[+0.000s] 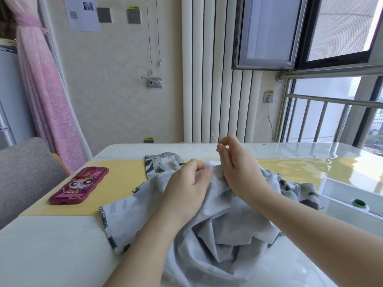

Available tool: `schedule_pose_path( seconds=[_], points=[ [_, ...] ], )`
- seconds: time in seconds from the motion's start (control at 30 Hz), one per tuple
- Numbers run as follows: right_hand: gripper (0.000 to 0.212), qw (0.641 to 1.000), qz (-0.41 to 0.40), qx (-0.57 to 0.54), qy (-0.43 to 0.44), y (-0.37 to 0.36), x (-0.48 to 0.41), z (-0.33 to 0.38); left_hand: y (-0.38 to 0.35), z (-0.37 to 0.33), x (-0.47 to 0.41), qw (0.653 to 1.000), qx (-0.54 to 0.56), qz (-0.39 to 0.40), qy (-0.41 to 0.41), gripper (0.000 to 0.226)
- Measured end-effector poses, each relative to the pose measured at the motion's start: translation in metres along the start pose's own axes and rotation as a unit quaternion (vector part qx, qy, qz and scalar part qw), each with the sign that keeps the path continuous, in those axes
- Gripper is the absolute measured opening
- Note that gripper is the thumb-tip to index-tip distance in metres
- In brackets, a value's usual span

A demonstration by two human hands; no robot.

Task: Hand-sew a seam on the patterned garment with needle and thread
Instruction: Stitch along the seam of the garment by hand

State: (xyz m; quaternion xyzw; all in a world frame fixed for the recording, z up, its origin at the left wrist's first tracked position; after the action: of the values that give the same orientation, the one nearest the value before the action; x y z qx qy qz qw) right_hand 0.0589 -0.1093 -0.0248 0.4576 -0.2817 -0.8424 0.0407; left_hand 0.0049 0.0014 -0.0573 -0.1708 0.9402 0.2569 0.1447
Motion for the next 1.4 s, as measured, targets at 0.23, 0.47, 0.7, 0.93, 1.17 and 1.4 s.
schedule_pose_path(
  seconds=[0.23, 0.47, 0.7, 0.93, 1.17, 1.4],
  points=[
    [0.013, 1.000, 0.001, -0.023, 0.015, 0.004, 0.004, 0.003, -0.002, 0.001, 0.001, 0.998, 0.051, 0.022, -0.012, 0.009],
    [0.011, 0.990, 0.143, -0.002, -0.002, 0.002, -0.004, -0.005, 0.000, 0.001, -0.002, 0.998, 0.064, 0.022, -0.020, 0.008],
    [0.009, 0.943, 0.319, 0.091, 0.013, 0.011, -0.015, -0.007, 0.003, 0.006, -0.004, 0.997, 0.069, 0.019, -0.013, 0.009],
    [0.016, 0.930, 0.353, 0.106, 0.018, 0.006, -0.012, 0.000, -0.003, 0.017, -0.006, 0.995, 0.092, 0.042, 0.024, 0.009],
    [0.021, 0.931, 0.353, 0.090, 0.026, 0.002, -0.010, 0.004, -0.006, 0.019, -0.007, 0.991, 0.113, 0.069, 0.036, 0.010],
    [0.021, 0.932, 0.349, 0.094, 0.029, 0.000, -0.009, 0.000, -0.007, 0.023, -0.008, 0.989, 0.121, 0.073, 0.043, 0.010]
  ],
)
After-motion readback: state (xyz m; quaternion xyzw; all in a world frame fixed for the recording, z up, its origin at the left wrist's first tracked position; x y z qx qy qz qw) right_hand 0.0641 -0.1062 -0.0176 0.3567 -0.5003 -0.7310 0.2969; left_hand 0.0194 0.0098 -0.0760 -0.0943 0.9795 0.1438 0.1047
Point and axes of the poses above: each hand's wrist, its own x-axis away from the middle knuckle, its own y-axis out of the back of the hand, z = x × y, the point moved 10 cm from there along -x, towards the middle knuckle, and after that the axes turned 9 degrees about y, right-handed, at the moved point
